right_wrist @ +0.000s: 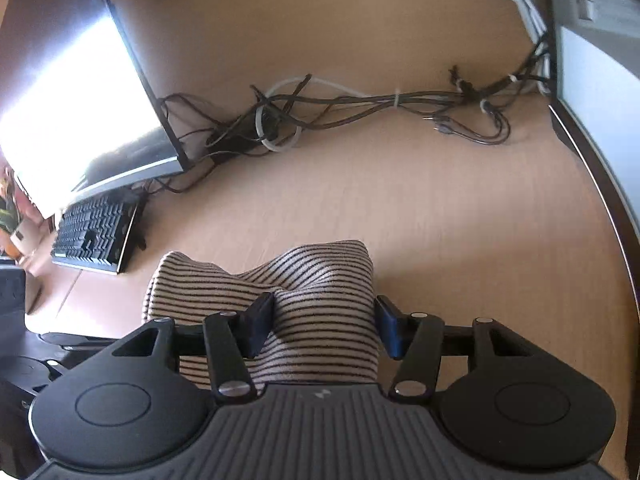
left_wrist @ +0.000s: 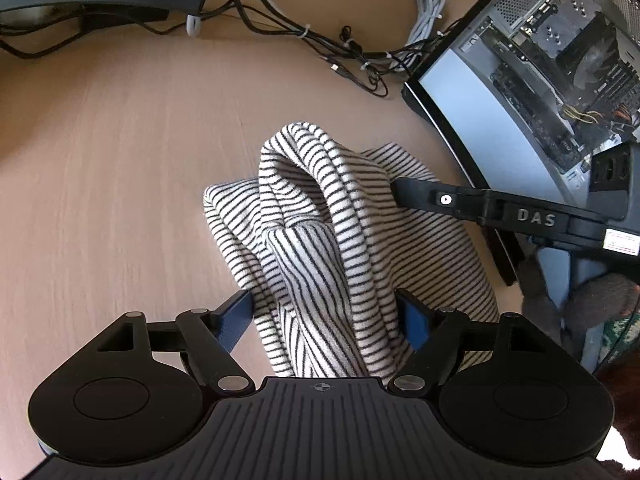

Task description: Fold clothes

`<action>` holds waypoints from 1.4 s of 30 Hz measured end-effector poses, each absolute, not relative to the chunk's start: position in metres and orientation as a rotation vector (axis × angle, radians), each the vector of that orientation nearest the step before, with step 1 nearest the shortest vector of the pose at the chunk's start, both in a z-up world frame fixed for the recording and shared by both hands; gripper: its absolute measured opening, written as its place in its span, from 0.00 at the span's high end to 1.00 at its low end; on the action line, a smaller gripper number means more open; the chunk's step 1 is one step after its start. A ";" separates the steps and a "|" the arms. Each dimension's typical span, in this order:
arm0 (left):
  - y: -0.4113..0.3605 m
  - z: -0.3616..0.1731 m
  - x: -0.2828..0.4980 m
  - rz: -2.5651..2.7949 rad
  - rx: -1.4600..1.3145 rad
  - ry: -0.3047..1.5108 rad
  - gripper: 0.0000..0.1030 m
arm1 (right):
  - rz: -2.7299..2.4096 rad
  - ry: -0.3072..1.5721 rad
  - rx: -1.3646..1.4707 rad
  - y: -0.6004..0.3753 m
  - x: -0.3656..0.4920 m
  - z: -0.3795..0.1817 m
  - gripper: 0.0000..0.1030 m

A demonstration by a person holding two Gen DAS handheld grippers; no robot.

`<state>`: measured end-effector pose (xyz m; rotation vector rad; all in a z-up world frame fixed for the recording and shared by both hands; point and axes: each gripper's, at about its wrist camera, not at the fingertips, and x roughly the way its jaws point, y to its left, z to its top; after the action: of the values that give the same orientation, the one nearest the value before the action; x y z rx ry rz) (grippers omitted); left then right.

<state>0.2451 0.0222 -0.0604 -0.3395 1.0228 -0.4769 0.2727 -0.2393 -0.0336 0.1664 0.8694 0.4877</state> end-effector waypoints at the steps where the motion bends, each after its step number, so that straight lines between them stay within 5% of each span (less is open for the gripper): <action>1: 0.022 -0.060 0.245 -0.476 -0.342 1.024 0.21 | 0.479 0.860 0.150 -0.239 0.269 -0.031 0.47; 6: 0.024 -0.061 0.244 -0.469 -0.360 1.026 0.21 | 0.528 0.745 -0.020 -0.234 0.227 -0.003 0.47; 20: 0.028 -0.053 0.236 -0.472 -0.456 1.051 0.24 | 0.454 0.785 -0.240 -0.214 0.163 -0.026 0.36; 42: -0.027 -0.057 0.177 -0.075 -0.470 0.934 0.21 | 0.727 0.940 0.119 -0.310 0.243 -0.046 0.15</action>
<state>0.1768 -0.0265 -0.0573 -0.4705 0.9338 -0.0751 0.2435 -0.3098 -0.0456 0.1187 0.9402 0.7269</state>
